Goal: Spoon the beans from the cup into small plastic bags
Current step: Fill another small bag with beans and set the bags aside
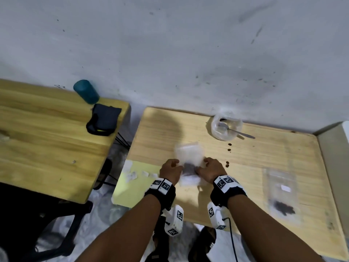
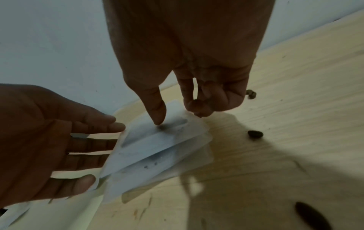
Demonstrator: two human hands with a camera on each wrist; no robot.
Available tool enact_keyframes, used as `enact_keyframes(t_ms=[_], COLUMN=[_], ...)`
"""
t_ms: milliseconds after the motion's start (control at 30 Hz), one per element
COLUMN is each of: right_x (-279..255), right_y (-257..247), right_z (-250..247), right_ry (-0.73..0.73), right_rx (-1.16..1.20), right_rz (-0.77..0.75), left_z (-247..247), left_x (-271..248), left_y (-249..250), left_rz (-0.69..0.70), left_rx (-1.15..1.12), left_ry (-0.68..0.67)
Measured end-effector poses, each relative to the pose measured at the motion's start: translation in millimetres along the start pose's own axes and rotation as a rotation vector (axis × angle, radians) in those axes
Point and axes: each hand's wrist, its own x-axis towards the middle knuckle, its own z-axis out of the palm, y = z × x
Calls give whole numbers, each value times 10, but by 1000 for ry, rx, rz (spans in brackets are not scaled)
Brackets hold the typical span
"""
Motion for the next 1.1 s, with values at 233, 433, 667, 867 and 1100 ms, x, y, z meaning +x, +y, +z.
enact_keyframes(t_ms=[233, 433, 667, 867, 1100], right_x=[81, 65, 33, -18, -56], right_y=[13, -30, -371, -841, -853], right_z=[31, 24, 143, 414, 826], right_ry=[98, 246, 193, 23, -29], right_rx=[77, 242, 500, 512, 84], right_rz=[61, 36, -44, -159, -107], left_z=[-14, -56, -495, -1046, -1587], left_x=[73, 67, 42, 37, 283], left_y=[-2, 9, 117, 155, -273], left_rz=[22, 129, 236, 219, 147], left_rx=[-67, -1, -311, -448, -504], left_ry=[-63, -24, 40, -17, 206])
